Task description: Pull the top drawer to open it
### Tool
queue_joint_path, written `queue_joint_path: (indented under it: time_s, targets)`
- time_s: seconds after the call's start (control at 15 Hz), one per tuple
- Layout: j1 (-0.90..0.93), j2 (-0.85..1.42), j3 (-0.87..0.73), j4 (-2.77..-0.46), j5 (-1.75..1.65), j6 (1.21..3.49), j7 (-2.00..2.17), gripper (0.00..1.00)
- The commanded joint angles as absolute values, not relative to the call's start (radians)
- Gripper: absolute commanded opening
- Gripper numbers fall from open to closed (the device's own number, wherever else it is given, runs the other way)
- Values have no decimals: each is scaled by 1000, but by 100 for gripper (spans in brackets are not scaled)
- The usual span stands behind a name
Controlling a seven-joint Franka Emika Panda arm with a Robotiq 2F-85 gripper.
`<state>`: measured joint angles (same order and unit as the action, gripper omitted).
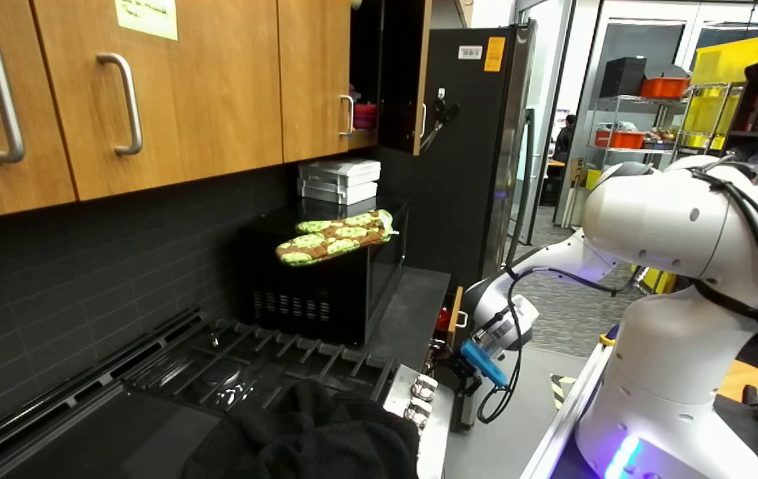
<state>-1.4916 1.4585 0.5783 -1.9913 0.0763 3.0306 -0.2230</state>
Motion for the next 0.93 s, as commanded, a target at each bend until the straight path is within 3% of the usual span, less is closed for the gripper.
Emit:
queue_joint_path:
  time_s: [0.0,0.33,0.87]
  targets:
    - [-1545,1434,604,-2054,33,3015,-265,100]
    - [-1544,1460,622,-2044,0,3066,-285,100]
    - [-1446,1464,590,-2078,-60,3361,-200,100]
